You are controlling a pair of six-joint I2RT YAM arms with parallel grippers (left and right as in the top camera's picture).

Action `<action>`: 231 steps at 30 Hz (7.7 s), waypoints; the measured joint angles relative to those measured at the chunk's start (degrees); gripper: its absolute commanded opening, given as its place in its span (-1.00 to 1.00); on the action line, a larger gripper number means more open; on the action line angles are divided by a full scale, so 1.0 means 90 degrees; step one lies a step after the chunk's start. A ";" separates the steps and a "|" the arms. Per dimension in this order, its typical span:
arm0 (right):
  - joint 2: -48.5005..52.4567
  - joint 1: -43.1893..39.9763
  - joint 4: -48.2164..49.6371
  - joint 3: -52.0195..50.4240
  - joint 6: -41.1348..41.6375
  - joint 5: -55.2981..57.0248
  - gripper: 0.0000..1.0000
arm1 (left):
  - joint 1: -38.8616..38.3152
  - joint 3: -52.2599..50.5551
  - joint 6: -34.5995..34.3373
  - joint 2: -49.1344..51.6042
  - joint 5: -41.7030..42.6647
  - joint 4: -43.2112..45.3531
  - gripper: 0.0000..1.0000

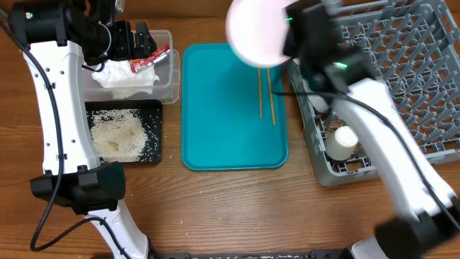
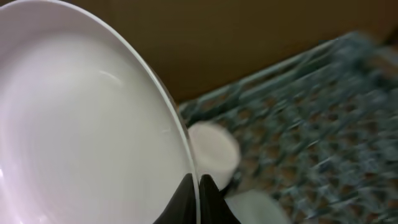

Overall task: Sort waste into correct bins and load items into the dishwasher
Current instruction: 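Carry the white plate with right gripper and stand it in the rack, then reach right gripper to the chopsticks on the teal tray and grasp one, then place the chopstick upright in the dish rack with right gripper, then reach right gripper back to the remaining chopstick and grasp it, then place the second chopstick in the dish rack with right gripper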

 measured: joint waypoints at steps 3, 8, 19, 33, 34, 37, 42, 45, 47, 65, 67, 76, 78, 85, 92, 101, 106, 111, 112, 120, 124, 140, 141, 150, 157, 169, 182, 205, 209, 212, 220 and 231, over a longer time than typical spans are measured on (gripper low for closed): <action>-0.0274 -0.0384 0.0177 0.0063 -0.0238 0.1047 -0.92 | 0.0000 0.0000 0.0000 0.0000 0.0000 0.0000 1.00; 0.0131 -0.1229 0.0920 -0.0063 -0.0945 0.1955 -0.92 | 0.0000 0.0000 0.0000 0.0000 0.0000 0.0000 1.00; 0.1698 -0.1996 0.2404 -0.0641 -0.2608 0.2492 -0.92 | 0.0000 0.0000 0.0000 0.0000 0.0000 0.0000 1.00; 0.2217 -0.1987 0.2480 -0.0670 -0.3067 0.2050 -0.92 | 0.0000 0.0000 0.0000 0.0000 0.0000 0.0000 1.00; 0.2261 -0.1987 0.2450 -0.0670 -0.3072 0.1970 -0.92 | 0.0000 0.0000 0.0000 0.0000 0.0000 -0.0002 1.00; 0.2295 -0.1987 0.2407 -0.0699 -0.3038 0.1795 -0.48 | 0.0000 0.0000 0.0000 0.0000 0.0000 0.0000 1.00; 0.2295 -0.1984 0.2501 -0.0704 -0.3067 0.1685 0.89 | 0.0000 0.0000 0.0000 0.0000 0.0000 0.0000 1.00; 0.2283 -0.1940 0.2324 -0.0702 -0.3016 0.1615 1.00 | 0.0000 0.0000 0.0000 0.0000 0.0000 -0.0002 1.00; 0.2254 -0.1860 0.2023 -0.0682 -0.2960 0.1389 1.00 | 0.0000 0.0000 0.0000 0.0000 0.0000 0.0000 1.00; 0.1496 0.0238 0.0690 -0.0578 -0.2086 -0.3259 0.11 | 0.0000 0.0000 0.0000 0.0000 0.0000 0.0000 1.00; 0.1719 0.0240 0.0396 -0.0580 -0.2021 -0.3366 0.11 | 0.0000 0.0000 0.0000 0.0000 0.0000 0.0000 1.00; 0.2616 0.0240 -0.0442 -0.0636 -0.1836 -0.3835 0.11 | 0.0000 0.0000 0.0000 0.0000 0.0000 0.0000 1.00; 0.2710 0.0240 -0.0522 -0.0636 -0.1836 -0.3861 0.11 | 0.0000 0.0000 0.0000 0.0000 0.0000 0.0000 0.99; 0.2924 0.0240 -0.0534 -0.0639 -0.1809 -0.3861 -0.06 | 0.0000 0.0000 0.0000 0.0000 0.0000 0.0000 1.00; 0.3415 0.0240 -0.0420 -0.0639 -0.1775 -0.3874 -0.24 | 0.0000 0.0000 0.0000 0.0000 0.0000 0.0000 1.00; 0.3599 0.0240 -0.0311 -0.0636 -0.1688 -0.3874 -0.60 | 0.0000 0.0000 0.0000 0.0000 0.0000 0.0000 1.00; 0.3599 0.0238 -0.0440 -0.0636 -0.1498 -0.3886 -0.92 | 0.0000 0.0000 0.0000 0.0000 0.0000 -0.0002 1.00; 0.3599 0.0240 -0.0539 -0.0631 -0.1416 -0.3881 -0.93 | 0.0000 0.0000 0.0000 0.0000 0.0000 0.0000 1.00; 0.3599 0.0240 -0.0573 -0.0619 -0.1406 -0.3881 -0.92 | 0.0000 0.0000 0.0000 0.0000 0.0000 0.0000 1.00; 0.3565 0.0238 -0.1627 -0.0032 -0.1384 -0.3876 -0.92 | 0.0000 0.0000 0.0000 0.0000 0.0000 0.0000 1.00; 0.3206 0.0192 -0.2382 0.0806 -0.1358 -0.3881 -0.93 | 0.0000 0.0000 0.0000 0.0000 0.0000 -0.0002 1.00; 0.0896 -0.1695 -0.4517 0.1970 0.0299 -0.3429 -0.93 | 0.0000 0.0000 0.0000 0.0000 0.0000 0.0000 1.00; 0.0928 -0.1727 -0.4653 0.1962 0.0495 -0.3291 -0.92 | 0.0000 0.0000 0.0000 0.0000 0.0000 0.0000 1.00; 0.0998 -0.2839 -0.5003 0.1430 0.2127 -0.2254 -0.93 | 0.0000 0.0000 0.0000 0.0000 -0.0002 0.0000 1.00; 0.1030 -0.2824 -0.4333 0.0255 0.2492 -0.2198 -0.93 | 0.0000 0.0000 0.0000 0.0000 0.0000 0.0000 1.00; 0.1035 -0.2657 -0.3725 0.1355 0.0658 -0.3718 -0.24 | 0.0000 0.0000 0.0000 0.0000 0.0000 -0.0002 1.00; 0.1962 -0.0228 -0.3089 0.1620 -0.0695 -0.4099 -0.02 | 0.0000 0.0000 0.0000 0.0000 0.0000 0.0000 1.00; 0.4456 -0.0114 -0.2599 0.1615 -0.1207 -0.3662 -0.12 | 0.0000 0.0000 0.0000 0.0000 0.0000 -0.0002 1.00; 0.4464 -0.0114 -0.2361 0.1494 -0.1222 -0.3660 -0.18 | 0.0000 0.0000 -0.0002 0.0000 0.0000 0.0000 1.00; 0.4464 -0.0114 -0.2203 0.1256 -0.1224 -0.3665 -0.19 | 0.0000 0.0000 0.0000 0.0000 0.0000 0.0000 1.00; 0.4449 -0.0114 -0.1953 0.0860 -0.1263 -0.3687 -0.70 | 0.0000 0.0000 0.0000 0.0000 0.0000 0.0000 1.00; 0.4427 -0.0121 -0.2577 0.0940 -0.1224 -0.3786 -0.92 | 0.0000 0.0000 0.0000 0.0000 0.0000 0.0000 1.00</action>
